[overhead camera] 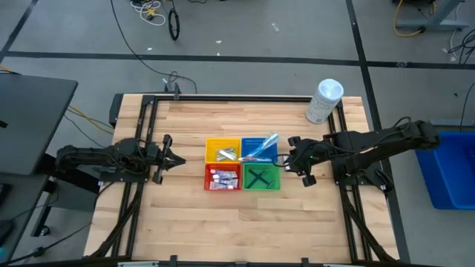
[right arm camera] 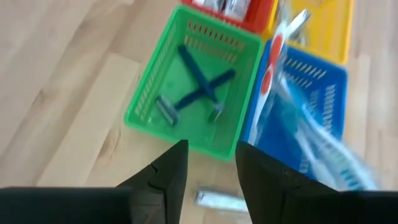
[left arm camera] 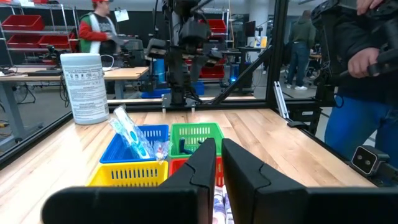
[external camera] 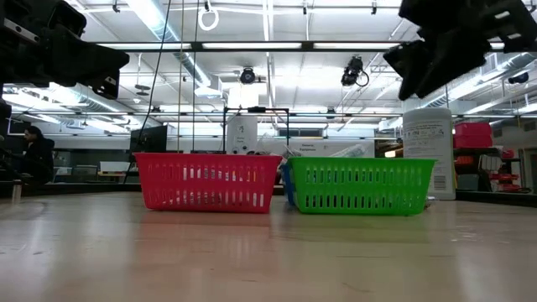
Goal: Pick & Place Travel size toiletries
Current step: Put the nail cutter into the yellow bin
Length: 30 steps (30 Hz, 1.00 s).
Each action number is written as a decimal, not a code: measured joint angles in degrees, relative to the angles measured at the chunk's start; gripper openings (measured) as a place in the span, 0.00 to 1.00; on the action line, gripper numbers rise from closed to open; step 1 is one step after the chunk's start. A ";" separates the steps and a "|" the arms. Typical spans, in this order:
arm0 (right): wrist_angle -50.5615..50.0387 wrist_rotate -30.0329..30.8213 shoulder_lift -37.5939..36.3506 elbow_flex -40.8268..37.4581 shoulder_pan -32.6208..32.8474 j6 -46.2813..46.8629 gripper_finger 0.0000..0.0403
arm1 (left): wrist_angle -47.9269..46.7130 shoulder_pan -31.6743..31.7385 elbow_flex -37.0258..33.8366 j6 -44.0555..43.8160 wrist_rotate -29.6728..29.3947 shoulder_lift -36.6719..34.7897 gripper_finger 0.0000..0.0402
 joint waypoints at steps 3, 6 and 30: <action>-0.49 -0.01 -1.21 -2.29 -0.02 0.43 0.35 | 0.01 0.01 -0.01 -0.02 0.00 0.02 0.08; -0.83 0.00 -2.60 -4.57 -0.02 0.43 0.35 | 0.02 0.01 0.00 -0.02 0.00 0.02 0.08; -6.63 3.48 -0.53 -7.46 -0.02 -46.53 0.51 | 0.00 0.00 0.00 -0.01 0.01 0.01 0.08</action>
